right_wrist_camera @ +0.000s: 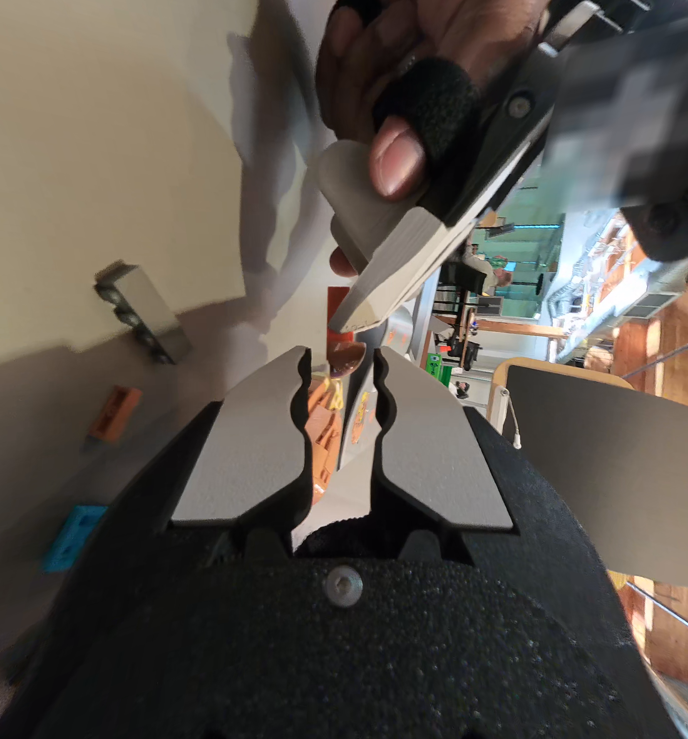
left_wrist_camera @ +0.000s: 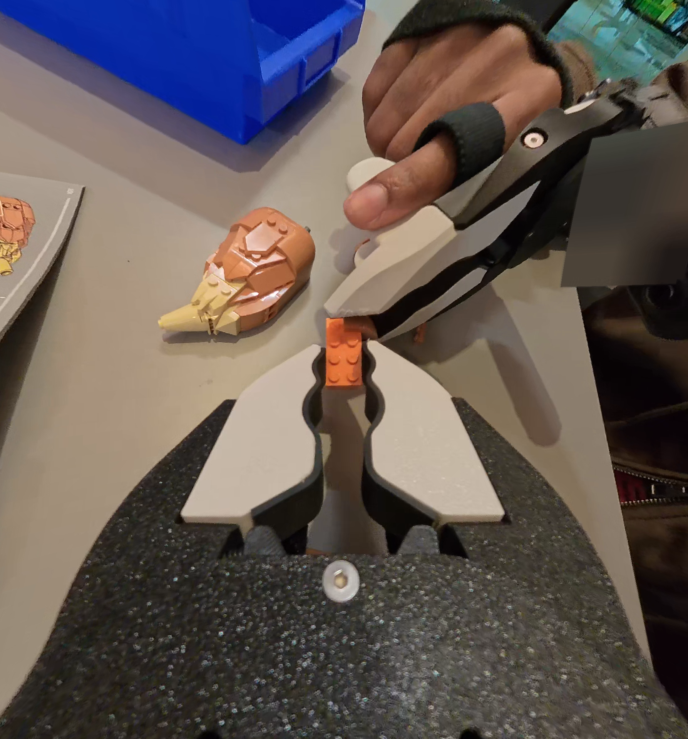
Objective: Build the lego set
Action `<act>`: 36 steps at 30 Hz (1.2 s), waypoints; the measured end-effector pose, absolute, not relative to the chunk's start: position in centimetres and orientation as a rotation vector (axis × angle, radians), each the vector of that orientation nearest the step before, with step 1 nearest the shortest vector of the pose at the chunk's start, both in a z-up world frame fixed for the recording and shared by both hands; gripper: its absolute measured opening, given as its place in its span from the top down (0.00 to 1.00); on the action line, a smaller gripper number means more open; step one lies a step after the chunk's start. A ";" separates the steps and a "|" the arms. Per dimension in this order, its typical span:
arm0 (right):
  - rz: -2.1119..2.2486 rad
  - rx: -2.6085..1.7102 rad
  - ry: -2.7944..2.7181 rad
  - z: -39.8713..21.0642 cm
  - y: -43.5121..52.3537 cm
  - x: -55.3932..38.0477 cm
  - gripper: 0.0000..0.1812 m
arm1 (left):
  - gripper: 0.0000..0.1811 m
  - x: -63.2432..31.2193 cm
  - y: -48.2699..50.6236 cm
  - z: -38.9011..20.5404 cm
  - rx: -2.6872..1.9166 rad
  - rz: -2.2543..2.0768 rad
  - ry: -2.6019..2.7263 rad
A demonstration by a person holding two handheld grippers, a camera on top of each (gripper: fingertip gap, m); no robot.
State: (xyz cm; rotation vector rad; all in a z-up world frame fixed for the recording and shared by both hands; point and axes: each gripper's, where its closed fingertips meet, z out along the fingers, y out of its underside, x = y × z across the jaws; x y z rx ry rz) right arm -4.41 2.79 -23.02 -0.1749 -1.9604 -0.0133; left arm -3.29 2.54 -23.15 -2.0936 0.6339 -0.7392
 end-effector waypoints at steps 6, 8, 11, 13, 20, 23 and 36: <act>-0.004 -0.169 -1.876 -21.8 2.8 -4.7 0.87 | 0.91 -3.4 2.6 -22.5 -2.067 -0.784 0.596; -0.017 -0.164 -1.863 -21.8 2.8 -4.8 0.88 | 0.91 -3.4 2.7 -22.3 -2.060 -0.800 0.582; -0.028 -0.154 -1.853 -21.8 2.7 -5.0 0.90 | 0.91 -3.3 2.7 -22.1 -2.053 -0.817 0.570; -0.025 -0.162 -1.853 -21.8 2.7 -5.0 0.90 | 0.91 -3.3 2.7 -22.0 -2.049 -0.816 0.564; 0.004 -0.214 -1.849 -21.2 2.9 -4.9 0.91 | 0.91 -3.3 2.9 -21.4 -2.024 -0.850 0.520; -0.001 -0.217 -1.849 -21.1 3.0 -4.9 0.91 | 0.91 -3.3 2.9 -21.4 -2.027 -0.858 0.504; 0.296 -0.423 -1.931 -20.8 2.9 -4.3 0.91 | 0.87 -4.2 2.8 -19.9 -1.944 -0.840 0.516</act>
